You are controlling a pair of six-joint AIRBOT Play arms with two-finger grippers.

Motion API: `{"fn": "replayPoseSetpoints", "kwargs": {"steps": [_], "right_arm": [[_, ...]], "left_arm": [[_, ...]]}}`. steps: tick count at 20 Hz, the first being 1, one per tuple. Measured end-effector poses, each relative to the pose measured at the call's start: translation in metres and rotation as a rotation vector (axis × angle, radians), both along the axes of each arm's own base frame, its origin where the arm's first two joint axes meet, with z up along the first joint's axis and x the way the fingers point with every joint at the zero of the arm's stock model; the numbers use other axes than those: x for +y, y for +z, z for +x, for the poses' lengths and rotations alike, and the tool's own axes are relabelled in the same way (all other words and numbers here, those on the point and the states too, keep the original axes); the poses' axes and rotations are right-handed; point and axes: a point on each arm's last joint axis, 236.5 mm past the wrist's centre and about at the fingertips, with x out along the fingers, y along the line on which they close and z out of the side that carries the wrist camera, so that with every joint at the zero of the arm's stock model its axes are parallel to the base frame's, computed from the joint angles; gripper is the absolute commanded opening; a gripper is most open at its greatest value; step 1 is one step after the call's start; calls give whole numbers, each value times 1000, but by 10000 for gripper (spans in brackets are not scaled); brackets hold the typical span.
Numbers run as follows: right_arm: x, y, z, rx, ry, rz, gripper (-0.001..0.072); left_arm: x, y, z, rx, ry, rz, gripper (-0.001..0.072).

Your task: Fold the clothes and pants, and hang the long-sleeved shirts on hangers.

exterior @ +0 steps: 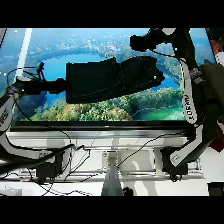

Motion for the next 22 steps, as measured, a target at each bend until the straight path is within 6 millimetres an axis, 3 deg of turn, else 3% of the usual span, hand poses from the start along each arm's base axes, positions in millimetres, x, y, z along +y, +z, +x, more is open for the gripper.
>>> {"fn": "replayPoseSetpoints", "kwargs": {"steps": [3,6,9,12,14,18,20,22], "right_arm": [[18,-13,2,-5,17,4,41],[44,-30,0,-7,44,8,40],[78,-67,-11,35,80,15,39],[143,-107,-44,137,140,104,39],[195,-125,-74,196,183,181,39],[284,-138,-131,224,250,283,38],[309,-136,-144,203,255,317,39],[316,-136,-146,194,251,328,39]], "left_arm": [[-11,14,4,-26,-75,8,22],[1,63,18,-108,-176,58,21],[27,129,29,-210,-238,143,23],[43,195,32,-309,-234,205,24],[46,225,30,-360,-229,233,23],[41,256,26,-410,-214,222,24],[30,270,25,-436,-209,166,24],[15,283,27,-466,-204,99,24]]}}
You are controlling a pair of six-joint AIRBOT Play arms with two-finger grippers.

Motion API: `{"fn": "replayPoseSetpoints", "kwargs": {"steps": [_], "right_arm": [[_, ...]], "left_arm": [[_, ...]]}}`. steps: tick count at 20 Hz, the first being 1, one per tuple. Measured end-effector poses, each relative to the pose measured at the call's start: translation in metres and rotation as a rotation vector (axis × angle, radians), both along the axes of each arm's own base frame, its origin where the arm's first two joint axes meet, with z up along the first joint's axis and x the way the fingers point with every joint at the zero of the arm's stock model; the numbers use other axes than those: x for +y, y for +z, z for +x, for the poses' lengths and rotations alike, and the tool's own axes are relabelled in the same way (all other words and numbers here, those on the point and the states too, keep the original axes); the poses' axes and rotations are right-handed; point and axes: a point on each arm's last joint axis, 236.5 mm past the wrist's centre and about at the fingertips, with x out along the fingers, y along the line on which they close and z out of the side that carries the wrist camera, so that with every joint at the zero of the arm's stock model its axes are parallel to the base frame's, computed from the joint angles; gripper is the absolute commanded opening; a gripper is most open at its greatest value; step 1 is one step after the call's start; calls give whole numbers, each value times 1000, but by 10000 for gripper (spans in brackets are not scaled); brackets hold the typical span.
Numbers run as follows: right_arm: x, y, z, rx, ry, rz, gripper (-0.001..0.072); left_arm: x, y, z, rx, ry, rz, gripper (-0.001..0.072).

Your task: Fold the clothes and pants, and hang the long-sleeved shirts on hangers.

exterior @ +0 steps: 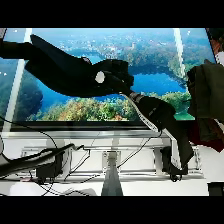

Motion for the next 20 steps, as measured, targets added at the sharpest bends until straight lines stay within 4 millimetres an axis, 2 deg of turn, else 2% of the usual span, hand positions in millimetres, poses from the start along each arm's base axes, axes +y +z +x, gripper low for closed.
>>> {"fn": "replayPoseSetpoints", "kwargs": {"steps": [2,4,7,10,11,13,15,17,19,20], "right_arm": [[-11,0,9,4,-9,-11,39],[-41,6,32,-4,-33,-38,39],[-113,30,80,-44,-94,-103,40],[-211,65,122,-113,-166,-209,39],[-245,78,132,-136,-191,-247,40],[-317,98,143,-159,-246,-342,40],[-386,113,145,-148,-311,-417,40],[-442,115,134,-95,-342,-483,40],[-482,105,117,-26,-337,-518,41],[-494,97,108,13,-324,-510,155]], "left_arm": [[-20,11,0,-16,-30,-60,24],[-43,14,0,-19,-75,-96,24],[-103,12,-6,-5,-194,-142,24],[-184,2,-10,-12,-303,-174,26],[-213,-3,-12,-17,-333,-183,87],[-277,-14,-15,-45,-363,-206,695],[-331,-33,-19,-70,-371,-204,715],[-366,-49,-21,-99,-358,-196,714],[-378,-59,-18,-129,-342,-172,714],[-377,-60,-12,-147,-328,-158,714]]}}
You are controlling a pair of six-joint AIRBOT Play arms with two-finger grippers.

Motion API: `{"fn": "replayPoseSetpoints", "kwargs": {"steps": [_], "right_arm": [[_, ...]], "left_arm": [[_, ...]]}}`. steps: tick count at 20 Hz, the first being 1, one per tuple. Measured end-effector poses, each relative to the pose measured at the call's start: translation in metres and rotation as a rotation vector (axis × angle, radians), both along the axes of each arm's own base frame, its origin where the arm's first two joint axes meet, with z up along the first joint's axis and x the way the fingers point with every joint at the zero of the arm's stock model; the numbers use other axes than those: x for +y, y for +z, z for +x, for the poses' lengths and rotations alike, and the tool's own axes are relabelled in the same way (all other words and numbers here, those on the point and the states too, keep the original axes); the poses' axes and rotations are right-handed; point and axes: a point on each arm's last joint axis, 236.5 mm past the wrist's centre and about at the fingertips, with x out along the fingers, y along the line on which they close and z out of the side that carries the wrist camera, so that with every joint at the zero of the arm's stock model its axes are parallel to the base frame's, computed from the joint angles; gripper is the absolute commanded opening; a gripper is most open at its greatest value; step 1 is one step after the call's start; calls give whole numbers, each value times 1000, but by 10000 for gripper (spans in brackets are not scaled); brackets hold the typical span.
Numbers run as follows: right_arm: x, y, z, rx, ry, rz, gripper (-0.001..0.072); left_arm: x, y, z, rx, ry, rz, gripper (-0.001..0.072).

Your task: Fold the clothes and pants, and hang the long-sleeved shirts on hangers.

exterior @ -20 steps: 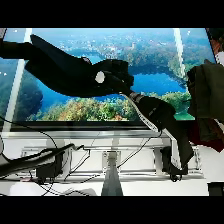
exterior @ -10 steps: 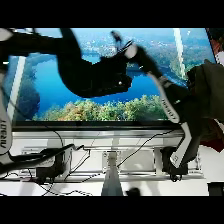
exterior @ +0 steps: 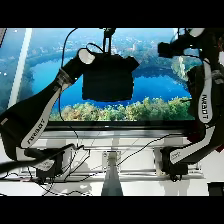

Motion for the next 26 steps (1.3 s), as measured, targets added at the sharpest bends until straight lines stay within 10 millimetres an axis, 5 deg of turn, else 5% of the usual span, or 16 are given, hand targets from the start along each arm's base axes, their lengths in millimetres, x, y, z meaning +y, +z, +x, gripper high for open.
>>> {"fn": "replayPoseSetpoints", "kwargs": {"steps": [1,2,3,8,16,17,19,24,26], "right_arm": [[-6,-10,-10,36,10,28,475],[-6,-20,-18,67,17,69,677],[-3,-32,-25,95,20,112,718],[67,-90,-43,193,-32,401,715],[217,-128,-47,287,5,644,654],[229,-130,-49,288,21,644,489],[245,-137,-50,271,41,617,46],[258,-143,-34,190,21,584,53],[252,-146,-27,165,8,564,445]], "left_arm": [[4,-1,4,-10,10,10,714],[12,1,9,-19,19,19,714],[21,3,15,-24,32,23,713],[65,1,27,15,37,62,712],[68,-8,3,85,-54,93,709],[67,-8,1,88,-60,95,709],[68,-9,0,91,-62,96,708],[77,-13,5,88,-52,117,708],[84,-15,8,88,-45,132,708]]}}
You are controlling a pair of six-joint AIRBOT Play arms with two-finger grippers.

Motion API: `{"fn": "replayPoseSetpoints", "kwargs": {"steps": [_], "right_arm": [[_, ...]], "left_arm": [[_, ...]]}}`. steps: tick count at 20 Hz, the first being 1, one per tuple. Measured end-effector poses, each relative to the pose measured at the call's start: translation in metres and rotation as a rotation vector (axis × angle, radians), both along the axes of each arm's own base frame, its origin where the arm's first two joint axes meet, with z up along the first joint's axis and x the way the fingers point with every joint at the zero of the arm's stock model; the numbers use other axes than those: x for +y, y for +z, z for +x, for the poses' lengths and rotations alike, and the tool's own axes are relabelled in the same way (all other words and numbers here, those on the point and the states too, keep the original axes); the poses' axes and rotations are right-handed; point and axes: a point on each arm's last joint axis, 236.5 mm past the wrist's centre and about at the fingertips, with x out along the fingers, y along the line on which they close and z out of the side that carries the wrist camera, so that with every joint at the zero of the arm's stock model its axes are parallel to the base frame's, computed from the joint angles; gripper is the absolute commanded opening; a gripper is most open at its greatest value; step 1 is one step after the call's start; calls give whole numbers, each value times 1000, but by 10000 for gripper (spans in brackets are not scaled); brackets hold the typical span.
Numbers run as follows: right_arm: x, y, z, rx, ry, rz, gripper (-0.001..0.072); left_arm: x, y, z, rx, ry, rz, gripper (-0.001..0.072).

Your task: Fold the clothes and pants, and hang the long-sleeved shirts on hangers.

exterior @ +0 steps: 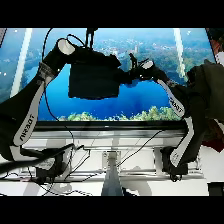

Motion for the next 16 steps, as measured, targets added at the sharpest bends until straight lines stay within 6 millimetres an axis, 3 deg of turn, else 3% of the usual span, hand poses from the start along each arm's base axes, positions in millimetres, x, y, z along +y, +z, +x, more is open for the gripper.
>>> {"fn": "replayPoseSetpoints", "kwargs": {"steps": [1,6,8,9,12,13,14,16], "right_arm": [[-4,1,3,-3,-10,1,555],[-39,14,18,-22,-28,-17,577],[-48,18,16,16,-31,-1,635],[-49,18,13,41,-29,11,694],[-36,12,1,139,-30,77,698],[-26,11,-2,168,-34,111,667],[-14,10,-5,189,-34,139,539],[7,4,-7,190,-44,150,33]], "left_arm": [[4,-2,2,-2,4,12,708],[19,-7,8,1,16,37,708],[22,-7,9,3,19,40,708],[23,-8,9,3,20,42,708],[24,-8,9,4,20,44,708],[24,-8,9,4,21,45,708],[24,-8,9,4,20,45,708],[25,-9,10,4,21,46,707]]}}
